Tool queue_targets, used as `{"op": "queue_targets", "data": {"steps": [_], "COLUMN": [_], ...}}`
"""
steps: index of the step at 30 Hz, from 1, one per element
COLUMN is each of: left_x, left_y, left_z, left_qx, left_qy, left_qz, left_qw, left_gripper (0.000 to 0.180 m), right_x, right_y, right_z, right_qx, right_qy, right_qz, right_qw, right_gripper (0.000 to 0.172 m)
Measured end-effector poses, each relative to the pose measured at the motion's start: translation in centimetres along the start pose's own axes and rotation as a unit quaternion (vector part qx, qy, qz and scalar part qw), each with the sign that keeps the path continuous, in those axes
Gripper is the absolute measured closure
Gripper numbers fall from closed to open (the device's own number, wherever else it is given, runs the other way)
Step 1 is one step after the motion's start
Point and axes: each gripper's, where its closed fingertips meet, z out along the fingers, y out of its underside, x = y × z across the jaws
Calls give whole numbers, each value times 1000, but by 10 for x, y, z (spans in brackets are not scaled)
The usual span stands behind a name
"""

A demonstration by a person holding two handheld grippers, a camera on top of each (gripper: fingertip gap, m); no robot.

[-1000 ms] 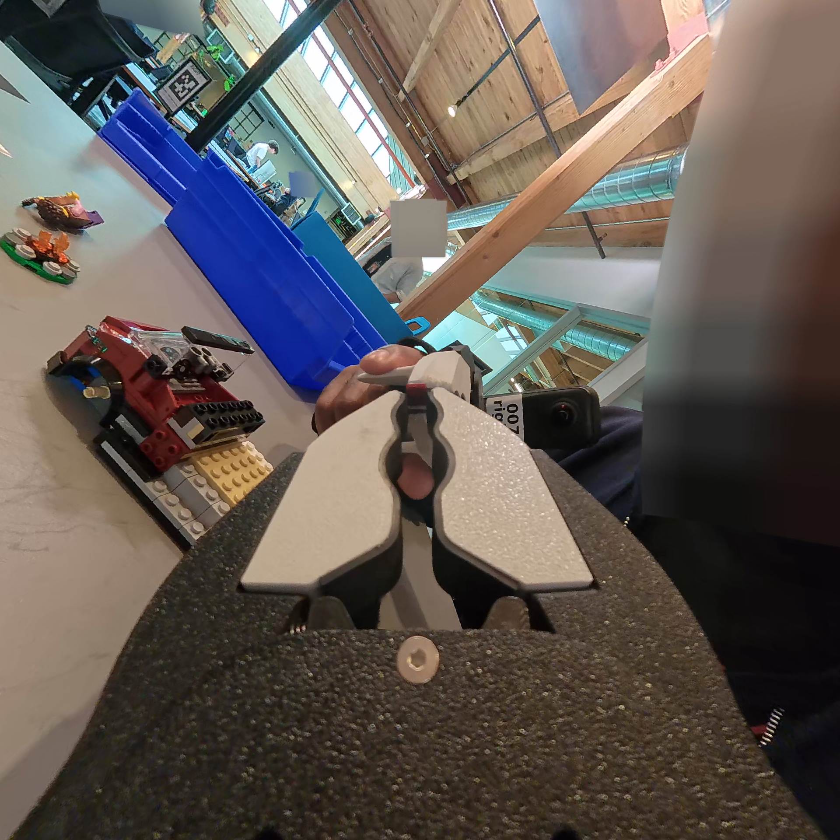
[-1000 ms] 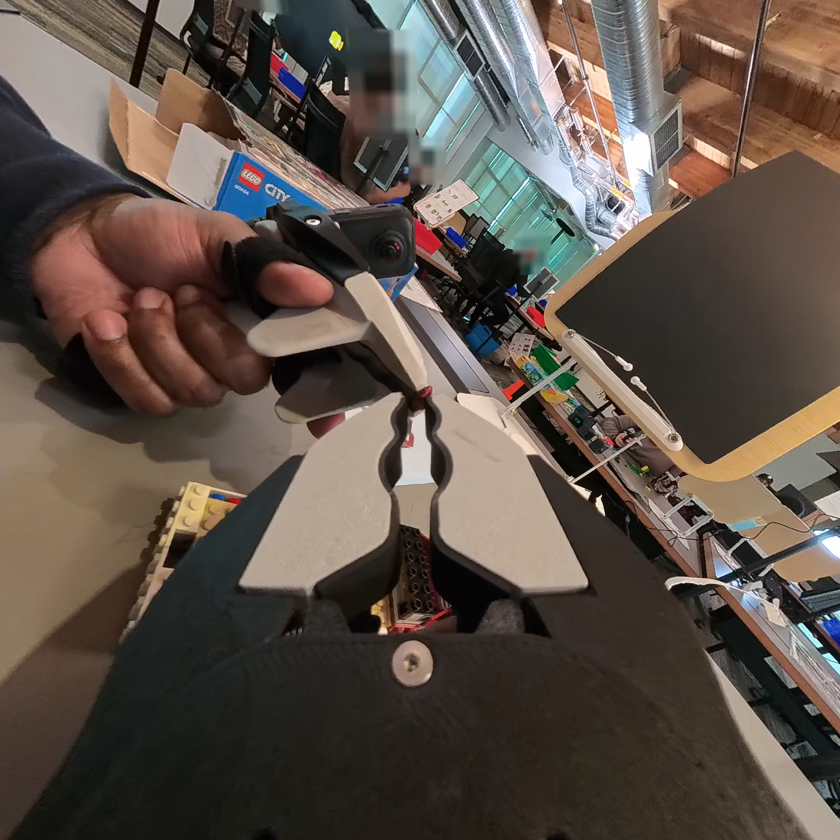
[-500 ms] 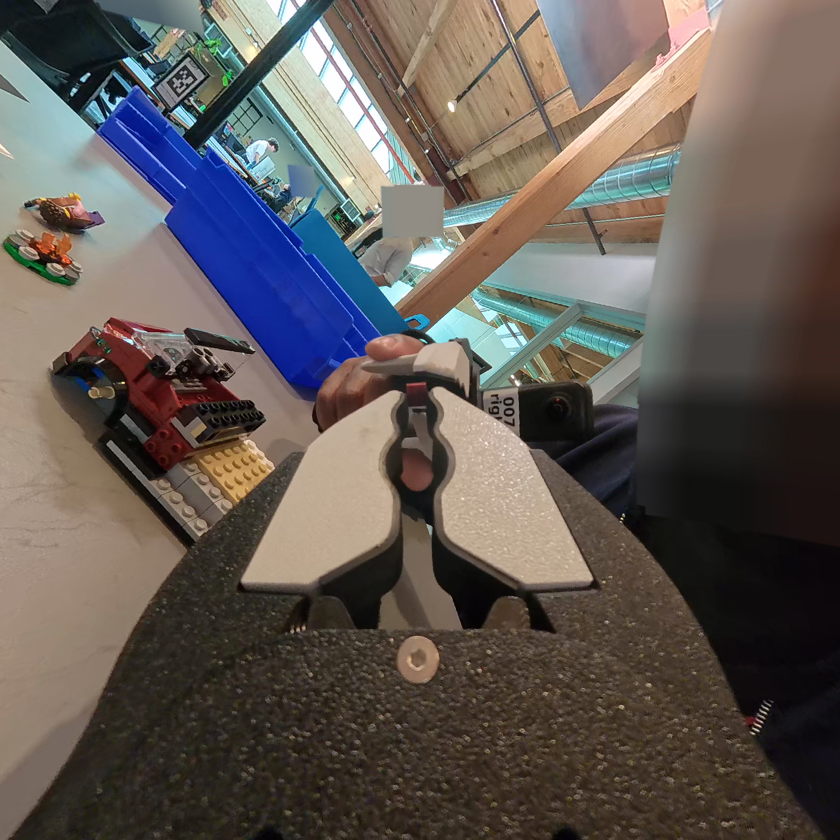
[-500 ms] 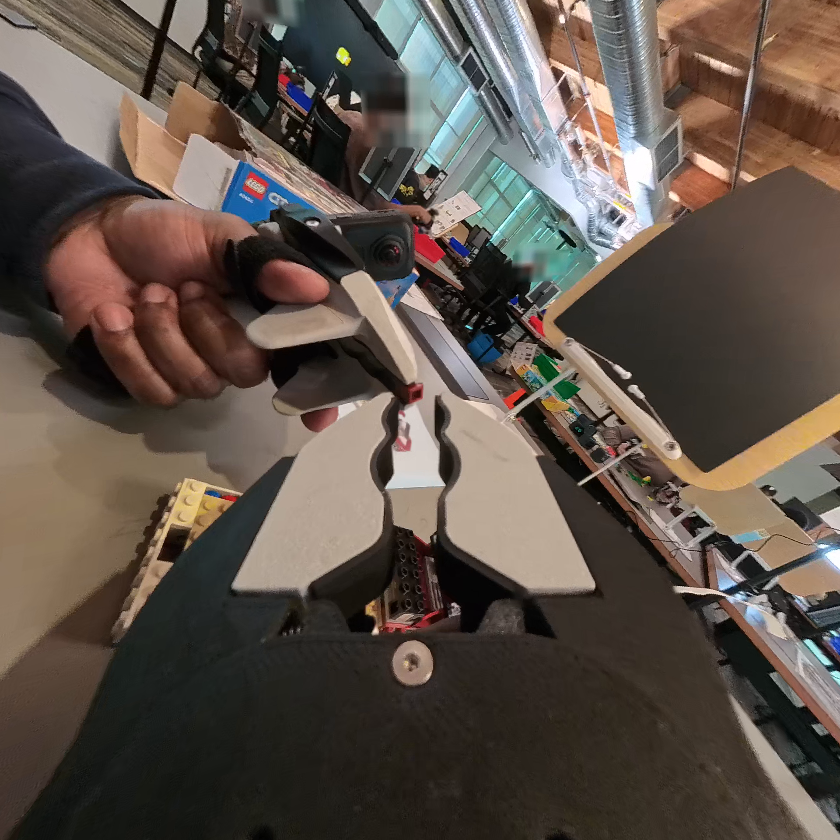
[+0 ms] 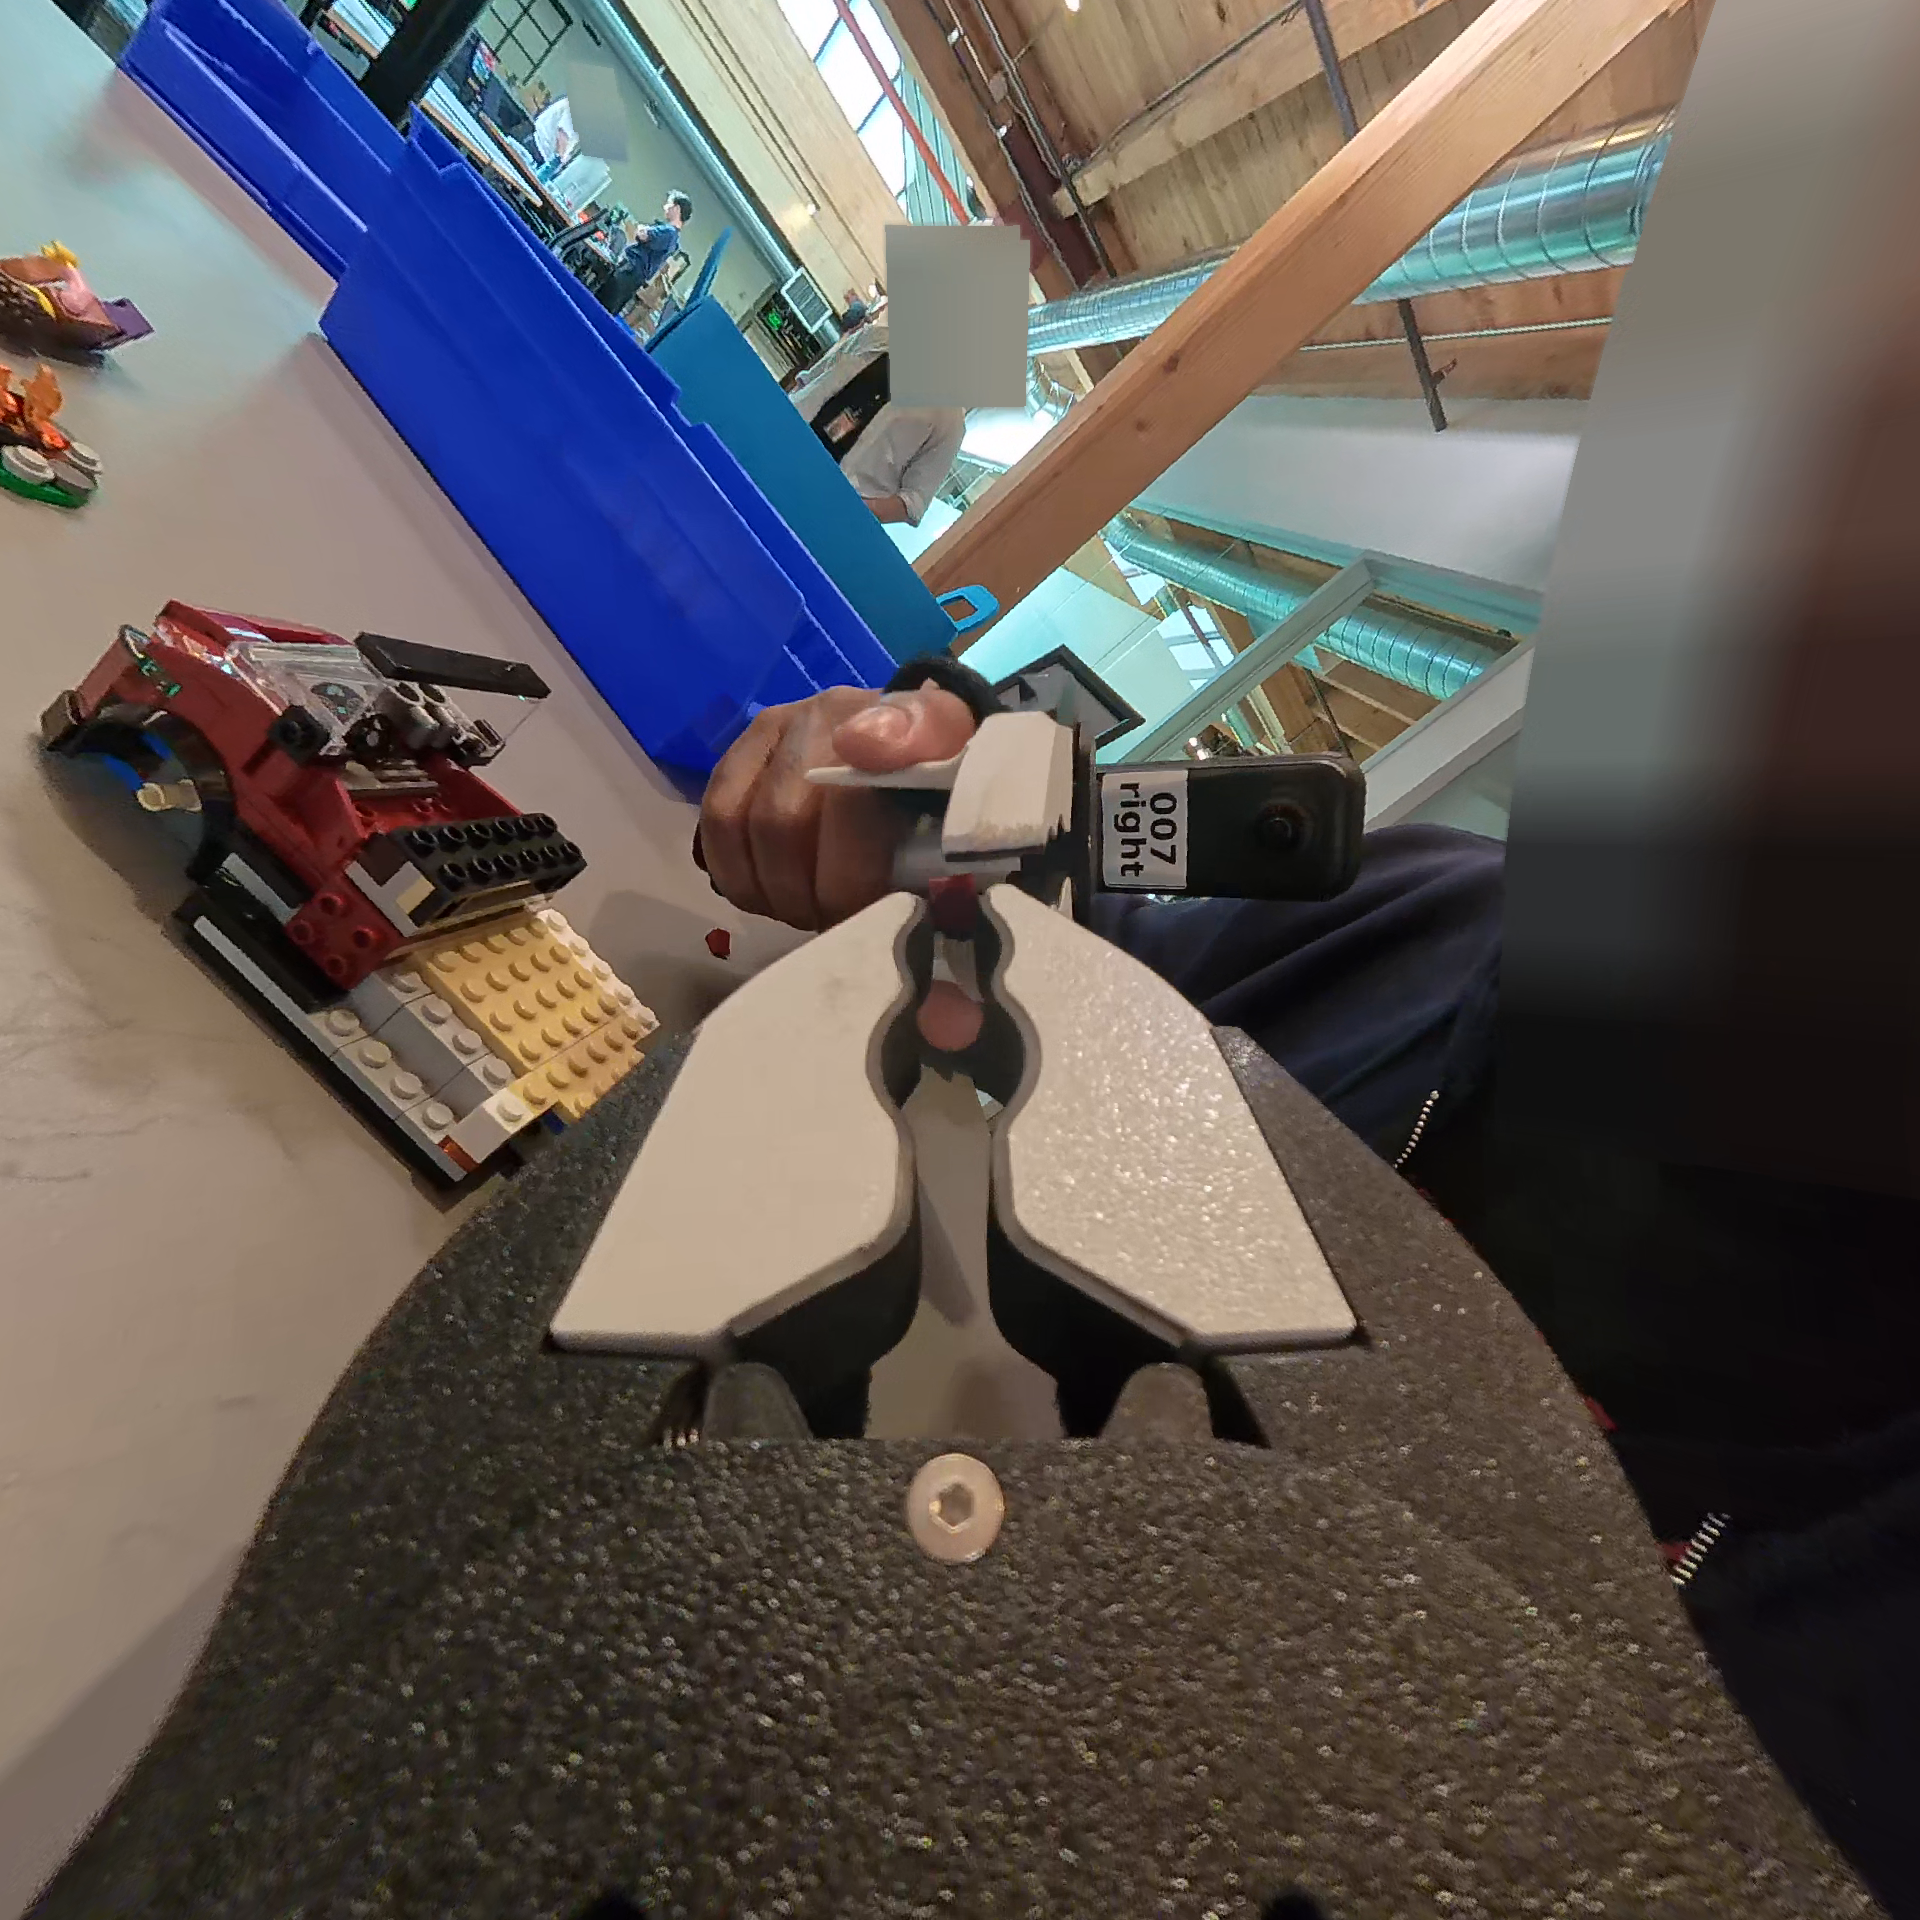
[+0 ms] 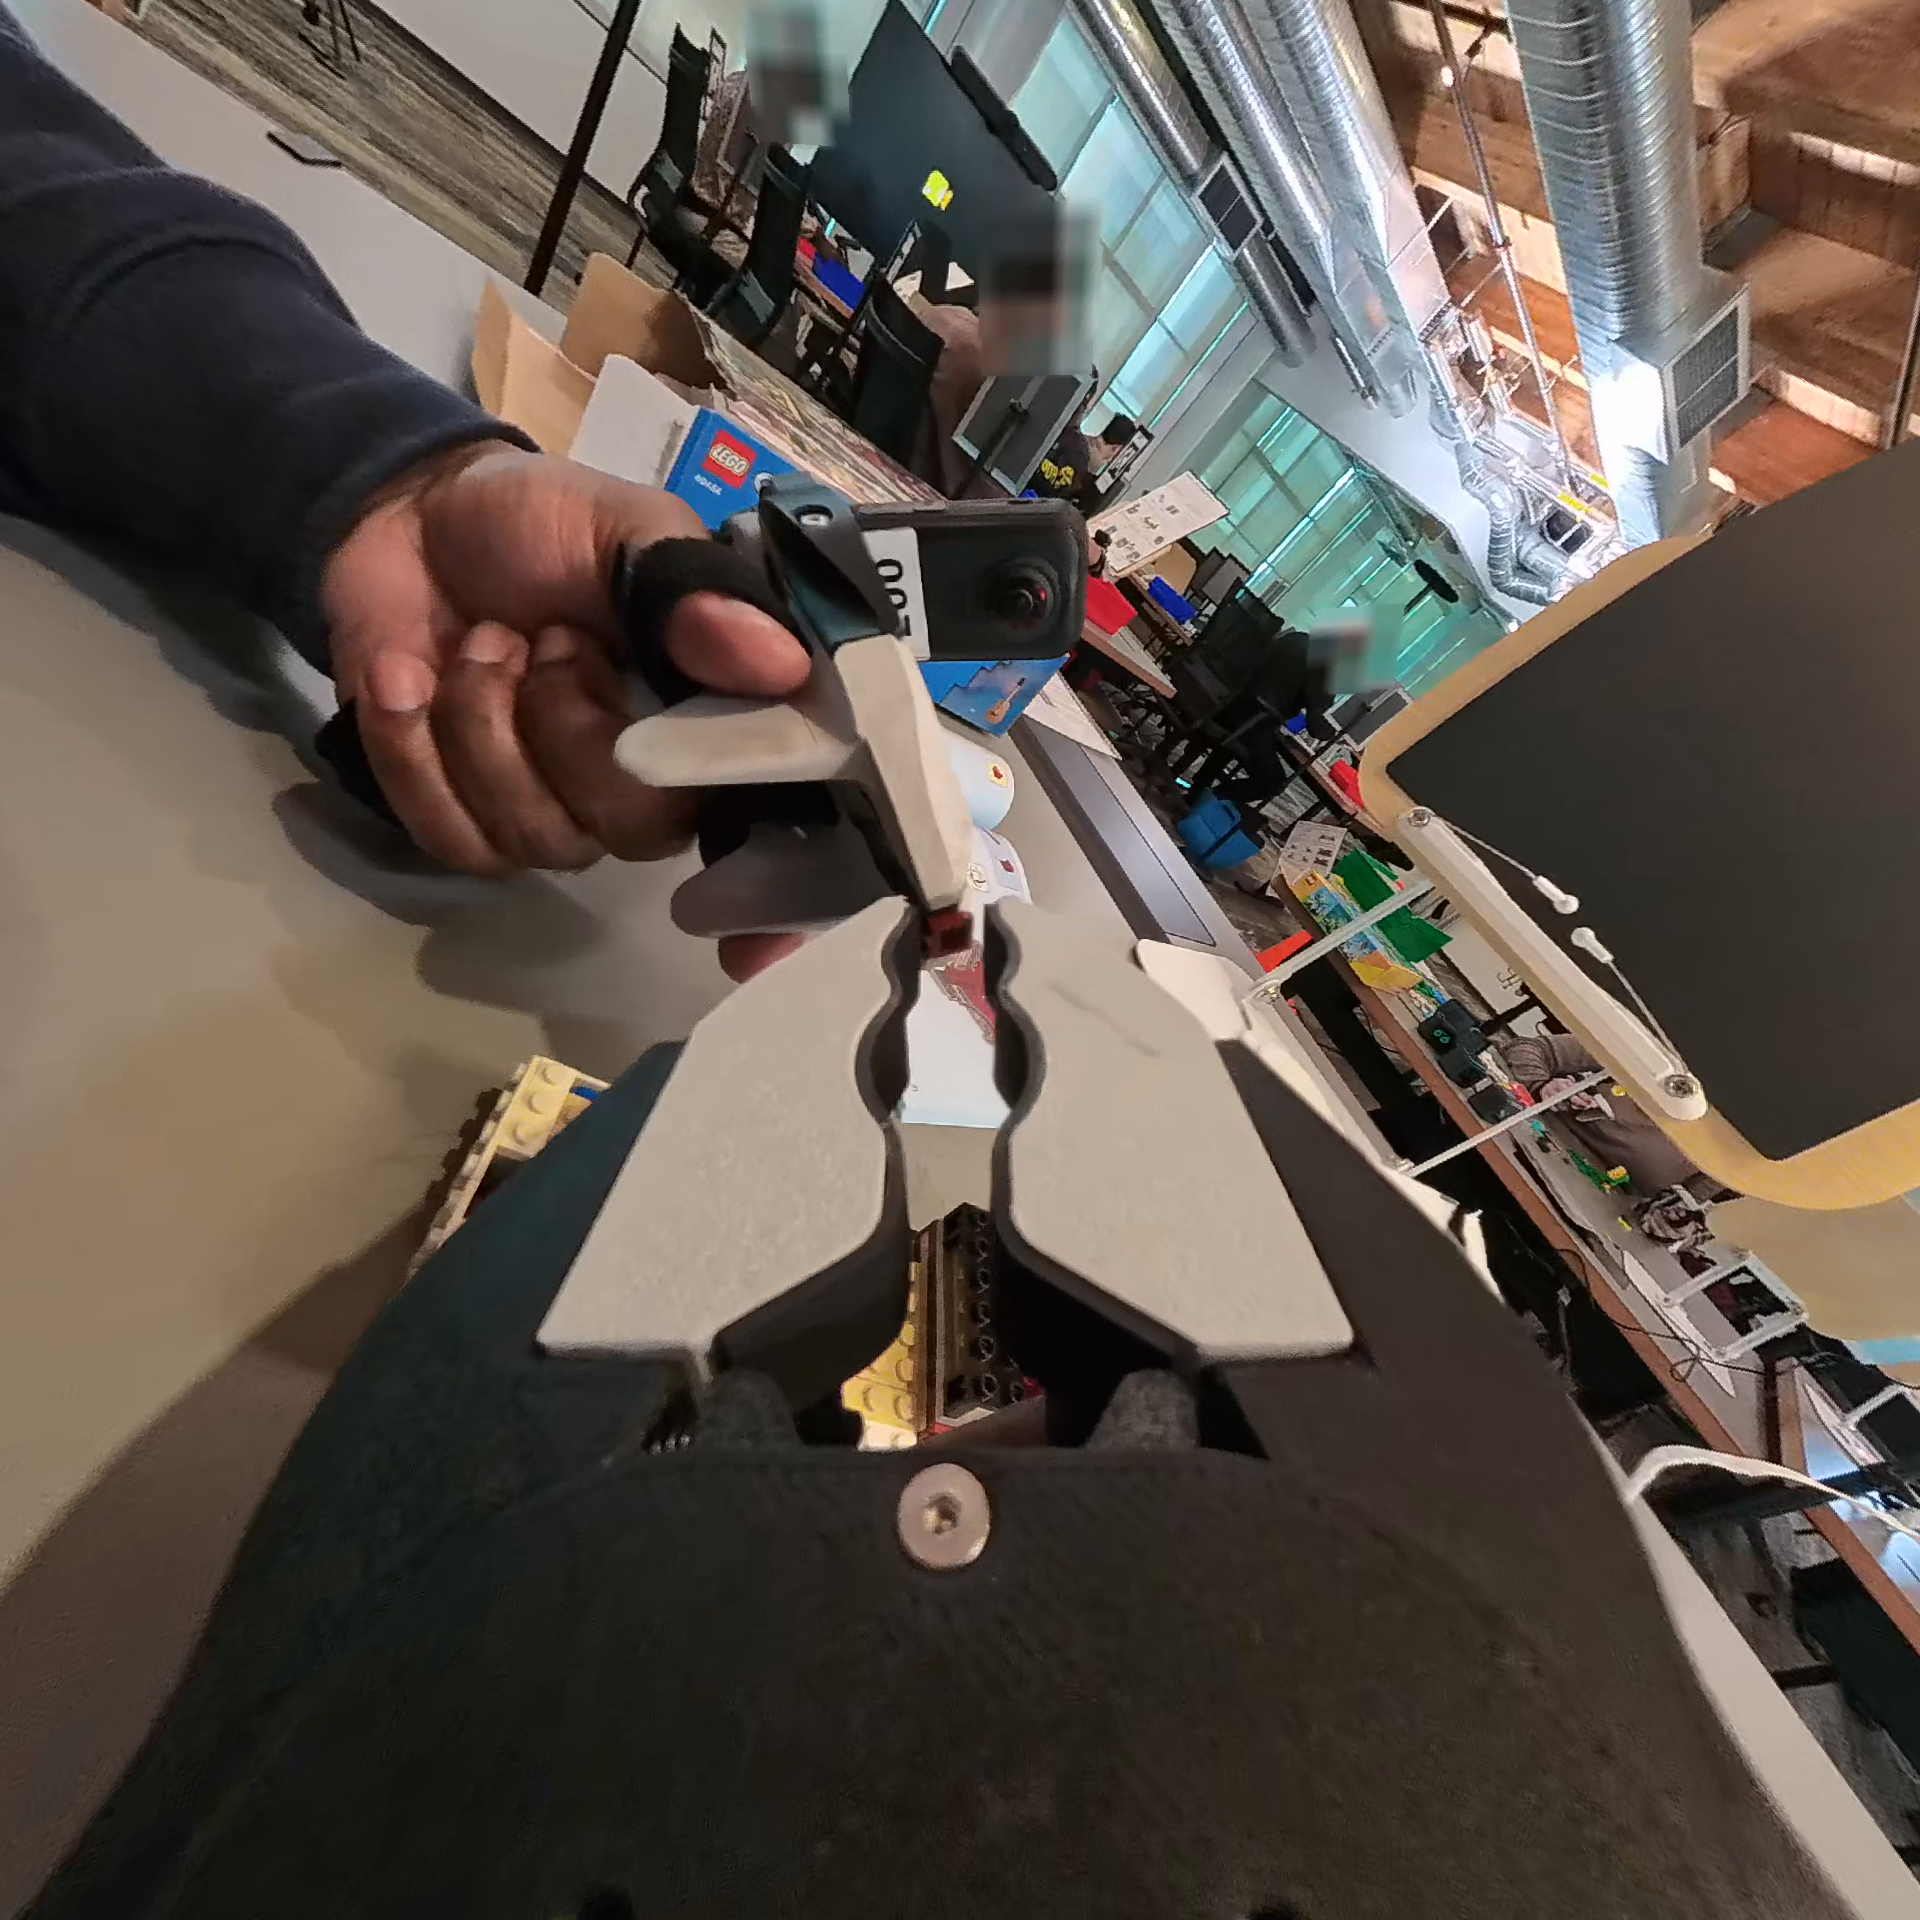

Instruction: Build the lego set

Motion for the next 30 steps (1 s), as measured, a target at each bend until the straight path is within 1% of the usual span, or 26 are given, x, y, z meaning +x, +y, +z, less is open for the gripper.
{"op": "queue_targets", "data": {"steps": [5, 11, 17, 27, 28, 30], "left_x": [-3, -3, -2, -4, -4, -5], "left_y": [-4, -5, -4, -5, -6, -10], "left_z": [-2, -1, 0, -1, -1, -4], "left_qx": [12, 20, 23, 31, 32, 45], "left_qy": [-6, 2, 6, 1, -3, -8], "left_qz": [-7, -19, -19, -13, -10, -7], "left_qw": [1000, 1000, 1000, 999, 999, 999], "left_gripper": [173, 168, 173, 173, 173, 173], "right_x": [3, 6, 3, 4, 5, 10], "right_y": [2, 3, 1, 3, 4, 7], "right_z": [2, 3, 4, 5, 5, 3], "right_qx": [-8, -12, -10, -16, -19, -33], "right_qy": [20, 32, 33, 36, 38, 42], "right_qz": [-2, 3, 0, 5, 5, 6], "right_qw": [1000, 999, 999, 999, 999, 999], "right_gripper": [163, 163, 163, 163, 162, 156]}}
